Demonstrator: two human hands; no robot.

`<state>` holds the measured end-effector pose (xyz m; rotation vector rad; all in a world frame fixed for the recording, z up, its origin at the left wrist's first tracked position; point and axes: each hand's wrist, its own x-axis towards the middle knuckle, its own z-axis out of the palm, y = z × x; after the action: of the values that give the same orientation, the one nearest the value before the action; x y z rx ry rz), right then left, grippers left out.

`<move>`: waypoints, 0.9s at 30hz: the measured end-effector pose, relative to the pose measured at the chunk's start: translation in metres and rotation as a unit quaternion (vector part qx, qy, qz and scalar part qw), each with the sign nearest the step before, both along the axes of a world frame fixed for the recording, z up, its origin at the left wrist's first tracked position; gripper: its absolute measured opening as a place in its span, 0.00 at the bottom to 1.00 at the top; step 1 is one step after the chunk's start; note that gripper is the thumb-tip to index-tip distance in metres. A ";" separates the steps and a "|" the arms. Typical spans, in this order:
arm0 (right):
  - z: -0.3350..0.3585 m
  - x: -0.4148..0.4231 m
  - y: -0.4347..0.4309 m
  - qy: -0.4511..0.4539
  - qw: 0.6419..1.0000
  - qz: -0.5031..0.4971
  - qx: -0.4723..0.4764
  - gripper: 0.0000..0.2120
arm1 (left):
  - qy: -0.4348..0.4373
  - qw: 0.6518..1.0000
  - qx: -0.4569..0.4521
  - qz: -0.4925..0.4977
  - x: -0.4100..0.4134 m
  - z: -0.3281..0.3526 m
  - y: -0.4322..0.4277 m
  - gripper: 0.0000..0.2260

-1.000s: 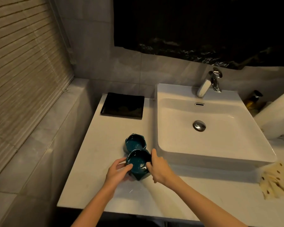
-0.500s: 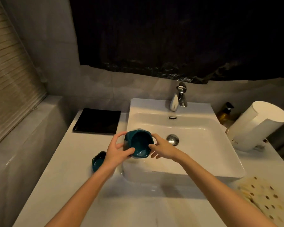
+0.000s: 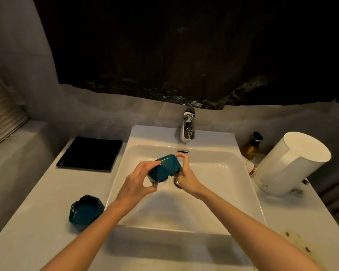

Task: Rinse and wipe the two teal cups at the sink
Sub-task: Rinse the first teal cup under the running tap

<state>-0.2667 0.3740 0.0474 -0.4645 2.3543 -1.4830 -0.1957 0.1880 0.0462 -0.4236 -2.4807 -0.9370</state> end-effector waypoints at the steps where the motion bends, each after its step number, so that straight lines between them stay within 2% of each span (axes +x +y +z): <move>1: -0.002 -0.002 0.002 0.004 1.000 -0.006 -0.011 0.26 | 0.011 1.000 -0.025 -0.006 -0.004 -0.002 0.000 0.37; 6: -0.006 -0.006 0.010 0.023 0.999 -0.028 -0.024 0.29 | 0.039 0.993 -0.107 -0.033 -0.019 -0.006 0.002 0.37; 10: -0.007 -0.011 0.013 0.026 0.999 -0.037 -0.015 0.31 | 0.044 0.994 -0.098 -0.021 -0.025 -0.010 0.008 0.37; 12: -0.006 -0.015 0.014 0.021 0.999 -0.030 0.007 0.28 | 0.012 0.999 -0.037 -0.001 -0.024 -0.013 0.014 0.37; 14: -0.003 -0.020 0.018 0.020 0.999 -0.009 0.041 0.21 | -0.067 0.994 0.087 0.024 -0.021 -0.010 0.024 0.34; 17: 0.002 -0.029 0.025 0.035 0.990 0.027 0.135 0.18 | -0.179 0.947 0.262 0.059 -0.024 -0.003 0.034 0.31; 21: 0.009 -0.040 0.031 0.075 0.961 0.050 0.263 0.13 | -0.245 0.910 0.322 0.087 -0.037 -0.001 0.036 0.26; 24: 0.006 -0.045 0.032 0.074 0.957 0.034 0.280 0.13 | -0.299 0.871 0.375 0.104 -0.049 -0.006 0.040 0.22; 27: -0.003 -0.052 0.034 0.075 0.961 -0.003 0.266 0.12 | -0.317 0.844 0.417 0.112 -0.064 -0.016 0.048 0.19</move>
<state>-0.3184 0.4080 0.0444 -0.4354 2.7326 -0.7773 -0.2599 0.2356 0.0303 0.5407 -2.2109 -2.1443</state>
